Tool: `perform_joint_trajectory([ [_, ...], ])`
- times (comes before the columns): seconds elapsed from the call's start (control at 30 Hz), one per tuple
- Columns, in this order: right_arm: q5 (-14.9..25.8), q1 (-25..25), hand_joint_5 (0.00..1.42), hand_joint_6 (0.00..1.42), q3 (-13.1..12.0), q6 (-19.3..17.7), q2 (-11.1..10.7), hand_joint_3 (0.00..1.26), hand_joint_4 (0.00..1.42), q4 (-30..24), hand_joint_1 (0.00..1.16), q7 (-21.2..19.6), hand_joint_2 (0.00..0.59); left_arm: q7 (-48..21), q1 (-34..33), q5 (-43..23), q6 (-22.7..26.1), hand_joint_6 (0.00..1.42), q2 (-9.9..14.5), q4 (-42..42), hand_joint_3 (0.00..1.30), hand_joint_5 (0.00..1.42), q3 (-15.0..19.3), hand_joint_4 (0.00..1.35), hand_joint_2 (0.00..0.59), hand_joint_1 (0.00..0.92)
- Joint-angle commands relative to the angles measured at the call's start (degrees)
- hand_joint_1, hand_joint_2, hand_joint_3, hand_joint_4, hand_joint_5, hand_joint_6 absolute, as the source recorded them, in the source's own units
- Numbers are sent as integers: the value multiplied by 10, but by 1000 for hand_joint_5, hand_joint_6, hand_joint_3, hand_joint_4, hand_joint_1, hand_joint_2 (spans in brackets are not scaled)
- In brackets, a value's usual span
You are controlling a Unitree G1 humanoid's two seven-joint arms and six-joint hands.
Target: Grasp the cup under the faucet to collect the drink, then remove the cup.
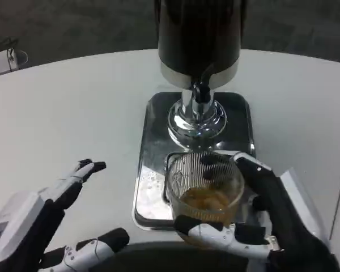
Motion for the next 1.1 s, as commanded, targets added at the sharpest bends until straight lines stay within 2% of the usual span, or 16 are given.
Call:
perform_joint_trajectory([
  [0.03,34,16,1424,1424,-52,-21,-33,1229,1424,-65,947,50,243,-14,29,19,-12,114,11,-38,121,93,-9,11,89,0],
  [0.1,49,25,1424,1424,-74,-26,-50,1229,1424,-83,946,71,243,-17,43,27,-18,110,13,-58,118,90,-10,7,89,0],
  [0.3,87,44,1424,1424,-124,-38,-78,1222,1424,-117,944,114,242,-27,78,54,-29,82,15,-104,90,58,-13,0,87,0],
  [0.5,110,63,1424,1424,-154,-44,-87,1219,1424,-143,942,139,242,-47,95,90,-19,53,10,-141,25,1,-27,0,87,0],
  [0.8,129,95,1424,1424,-183,-54,-92,1218,1424,-173,941,162,242,-73,116,118,-9,10,5,-173,0,0,-38,0,87,0],
  [1.1,128,117,1424,1424,-186,-56,-89,1218,1424,-189,940,167,242,-81,121,113,-3,0,9,-174,0,0,-30,0,83,0],
])
